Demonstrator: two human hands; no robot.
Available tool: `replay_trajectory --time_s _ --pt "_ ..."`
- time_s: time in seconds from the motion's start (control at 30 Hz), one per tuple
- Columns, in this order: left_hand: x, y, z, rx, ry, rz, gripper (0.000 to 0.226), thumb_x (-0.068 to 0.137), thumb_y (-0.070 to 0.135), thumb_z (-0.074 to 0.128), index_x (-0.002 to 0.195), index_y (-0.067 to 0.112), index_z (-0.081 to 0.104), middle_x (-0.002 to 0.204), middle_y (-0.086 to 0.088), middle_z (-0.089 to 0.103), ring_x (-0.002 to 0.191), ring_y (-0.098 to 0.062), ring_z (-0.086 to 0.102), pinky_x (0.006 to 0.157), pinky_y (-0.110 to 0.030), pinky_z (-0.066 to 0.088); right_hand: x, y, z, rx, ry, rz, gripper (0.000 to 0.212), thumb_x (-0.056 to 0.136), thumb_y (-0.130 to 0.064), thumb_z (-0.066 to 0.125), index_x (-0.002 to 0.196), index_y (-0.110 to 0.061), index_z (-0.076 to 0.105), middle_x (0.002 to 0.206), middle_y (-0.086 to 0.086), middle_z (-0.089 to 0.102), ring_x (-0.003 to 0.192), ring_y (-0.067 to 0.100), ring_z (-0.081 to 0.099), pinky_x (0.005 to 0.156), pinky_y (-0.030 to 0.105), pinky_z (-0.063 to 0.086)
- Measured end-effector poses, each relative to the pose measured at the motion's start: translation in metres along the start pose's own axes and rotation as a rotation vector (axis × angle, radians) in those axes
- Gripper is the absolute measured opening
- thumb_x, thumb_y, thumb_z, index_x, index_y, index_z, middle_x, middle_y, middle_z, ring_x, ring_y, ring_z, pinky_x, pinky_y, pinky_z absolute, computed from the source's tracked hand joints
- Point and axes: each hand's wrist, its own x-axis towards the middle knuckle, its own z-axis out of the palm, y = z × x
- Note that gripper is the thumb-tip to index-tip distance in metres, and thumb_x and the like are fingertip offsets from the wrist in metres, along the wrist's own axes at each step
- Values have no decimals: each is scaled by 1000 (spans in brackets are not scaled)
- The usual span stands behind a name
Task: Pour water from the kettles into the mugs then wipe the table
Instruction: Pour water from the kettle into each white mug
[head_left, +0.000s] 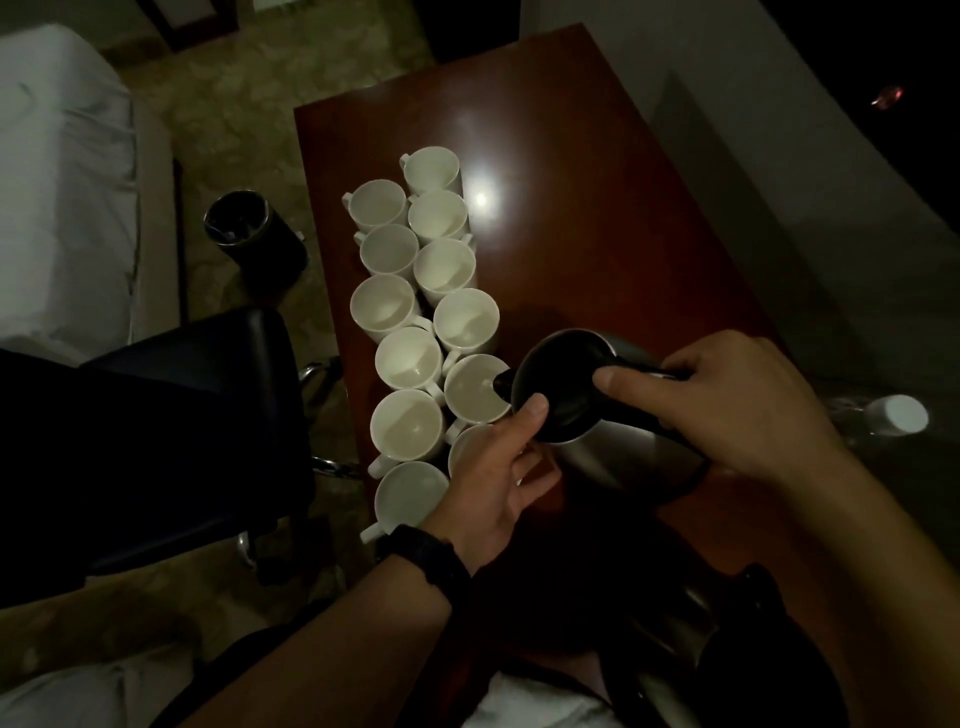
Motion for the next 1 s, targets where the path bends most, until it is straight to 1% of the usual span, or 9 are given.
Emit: replay_trajectory --time_s 0.1,0.2,0.33,0.47,0.63,0.7,0.8,1.0 --pt "1 -1 -1 4 -2 -3 59 81 50 72 133 23 64 131 -1 71 126 -20 64 112 -49 47 0 3 1 6 -5 3 94 57 -92 49 61 1 61 45 6 42 45 27 45 52 38 32" --pt "2 -2 -1 3 -1 -8 56 81 50 71 131 25 64 131 -1 71 128 -21 63 112 -50 45 0 3 1 -2 1 7 90 62 -89 53 58 1 61 42 4 39 43 25 42 51 37 30" --pt "2 -4 -2 10 -2 -15 59 81 52 71 132 24 64 133 -1 70 130 -21 62 112 -49 46 2 2 1 11 -13 5 95 57 -94 47 59 1 61 43 3 39 42 23 40 51 37 30" --pt "3 -4 -3 9 12 -9 61 80 51 72 133 23 63 133 -2 70 129 -22 62 111 -50 47 3 2 3 -1 -15 9 90 61 -90 52 59 0 63 43 3 40 41 22 41 50 35 30" --pt "3 -4 -3 5 12 -12 64 79 51 72 134 20 62 133 -4 70 128 -23 63 110 -48 48 3 0 2 -4 -10 3 96 52 -96 44 58 -2 62 42 2 40 42 23 42 49 36 30" --pt "3 -5 -3 -1 13 -16 64 79 51 71 134 20 62 134 -5 69 129 -24 62 111 -49 47 3 1 2 -10 -18 0 96 56 -96 46 59 -1 63 43 2 40 43 22 42 49 35 30" --pt "3 -6 -2 1 6 -17 62 81 51 70 133 19 63 135 -5 69 131 -24 60 114 -51 45 3 0 1 -30 -13 -3 89 62 -90 51 57 -1 61 42 0 38 43 22 41 49 35 29" --pt "4 -6 -4 5 -4 -17 64 81 52 70 136 21 61 136 -4 68 131 -23 60 113 -51 45 3 -2 1 -20 -21 3 92 60 -91 51 60 1 63 44 4 42 44 25 45 50 35 31"
